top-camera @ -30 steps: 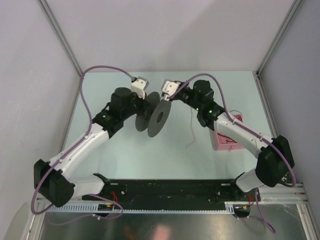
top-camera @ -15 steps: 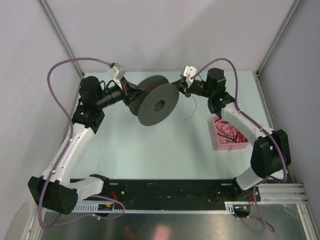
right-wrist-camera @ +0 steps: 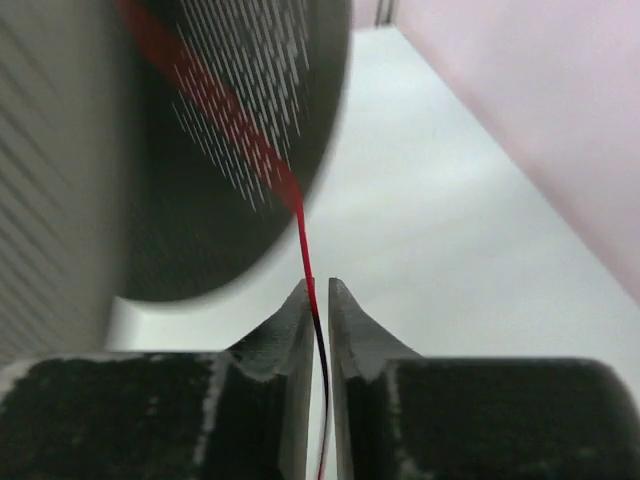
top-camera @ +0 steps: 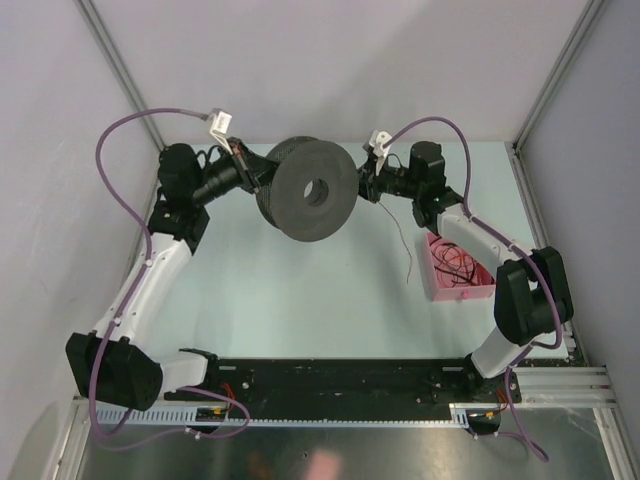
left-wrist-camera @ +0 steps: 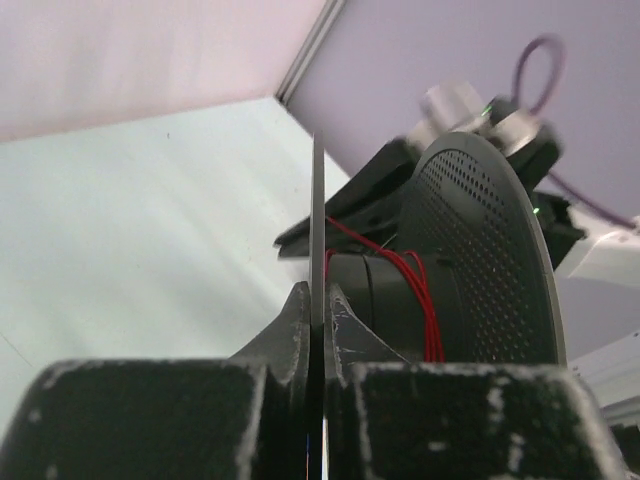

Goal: Wrap the cables

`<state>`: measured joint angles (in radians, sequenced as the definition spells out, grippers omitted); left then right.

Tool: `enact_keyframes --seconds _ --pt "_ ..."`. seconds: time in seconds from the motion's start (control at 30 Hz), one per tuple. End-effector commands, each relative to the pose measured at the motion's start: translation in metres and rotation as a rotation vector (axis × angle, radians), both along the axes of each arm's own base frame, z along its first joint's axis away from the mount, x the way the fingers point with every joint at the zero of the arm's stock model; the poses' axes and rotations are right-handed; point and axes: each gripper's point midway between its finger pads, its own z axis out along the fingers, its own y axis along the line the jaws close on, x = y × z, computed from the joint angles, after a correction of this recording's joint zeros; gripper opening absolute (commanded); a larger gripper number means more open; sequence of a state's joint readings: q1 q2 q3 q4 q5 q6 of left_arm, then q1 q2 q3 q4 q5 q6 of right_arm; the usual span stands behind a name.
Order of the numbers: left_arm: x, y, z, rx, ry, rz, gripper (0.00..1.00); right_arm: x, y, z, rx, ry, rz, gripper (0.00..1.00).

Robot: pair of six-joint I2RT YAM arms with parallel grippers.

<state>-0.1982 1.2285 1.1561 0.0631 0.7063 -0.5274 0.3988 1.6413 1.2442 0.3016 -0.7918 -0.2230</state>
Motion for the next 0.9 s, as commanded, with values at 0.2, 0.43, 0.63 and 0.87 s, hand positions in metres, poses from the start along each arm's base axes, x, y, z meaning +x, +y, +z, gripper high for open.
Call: enact_keyframes --seconds 0.2,0.43,0.63,0.87 --pt "-0.03 0.021 0.125 -0.078 -0.396 0.067 0.0 0.007 -0.04 -0.038 -0.069 0.15 -0.152 0.56" --pt "-0.019 0.037 0.144 -0.083 -0.4 0.186 0.0 -0.002 -0.06 -0.039 -0.131 0.136 -0.171 0.87" --pt "-0.005 0.056 0.152 -0.158 -0.31 0.326 0.0 0.007 -0.07 -0.023 -0.076 0.14 -0.288 0.99" --pt "0.003 0.067 0.152 -0.29 -0.173 0.413 0.0 -0.008 -0.062 -0.026 -0.021 0.202 -0.171 0.99"
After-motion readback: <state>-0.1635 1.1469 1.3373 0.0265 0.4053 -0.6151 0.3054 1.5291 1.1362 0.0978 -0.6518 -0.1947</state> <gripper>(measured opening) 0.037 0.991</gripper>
